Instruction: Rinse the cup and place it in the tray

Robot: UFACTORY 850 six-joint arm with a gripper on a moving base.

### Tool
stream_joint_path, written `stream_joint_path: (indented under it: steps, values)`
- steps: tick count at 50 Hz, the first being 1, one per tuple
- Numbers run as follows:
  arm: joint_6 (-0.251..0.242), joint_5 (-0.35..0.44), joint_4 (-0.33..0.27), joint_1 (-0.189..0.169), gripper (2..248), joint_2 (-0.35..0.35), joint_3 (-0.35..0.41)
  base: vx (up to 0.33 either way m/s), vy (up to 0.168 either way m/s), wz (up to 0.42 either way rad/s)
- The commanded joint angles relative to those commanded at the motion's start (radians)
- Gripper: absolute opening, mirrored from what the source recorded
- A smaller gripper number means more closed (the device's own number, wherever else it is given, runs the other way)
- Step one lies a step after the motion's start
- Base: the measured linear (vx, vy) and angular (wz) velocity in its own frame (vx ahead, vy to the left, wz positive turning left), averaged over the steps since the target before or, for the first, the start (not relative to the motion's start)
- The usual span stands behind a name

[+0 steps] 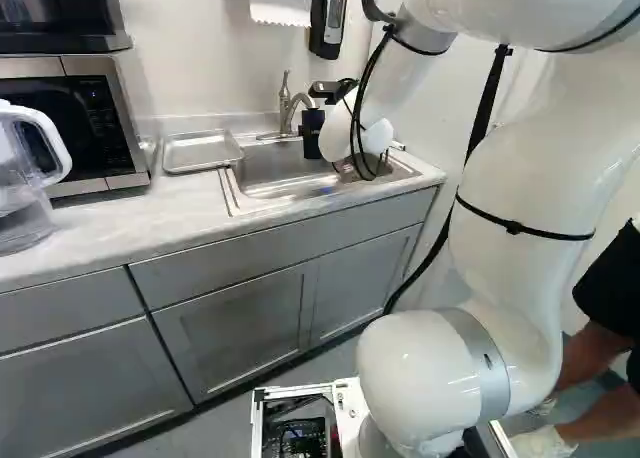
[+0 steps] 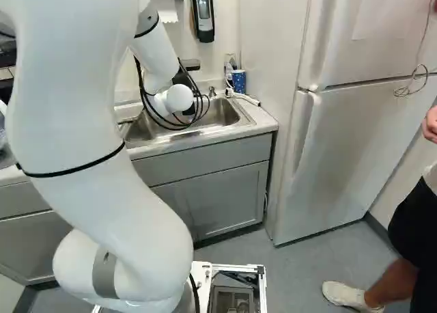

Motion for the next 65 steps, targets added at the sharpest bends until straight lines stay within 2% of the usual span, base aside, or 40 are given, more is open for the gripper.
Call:
stream_joint_path:
  steps: [65]
  values:
    - [0.000,0.000,0.000,0.000,125,0.000,0.000,0.000,0.000,0.000]
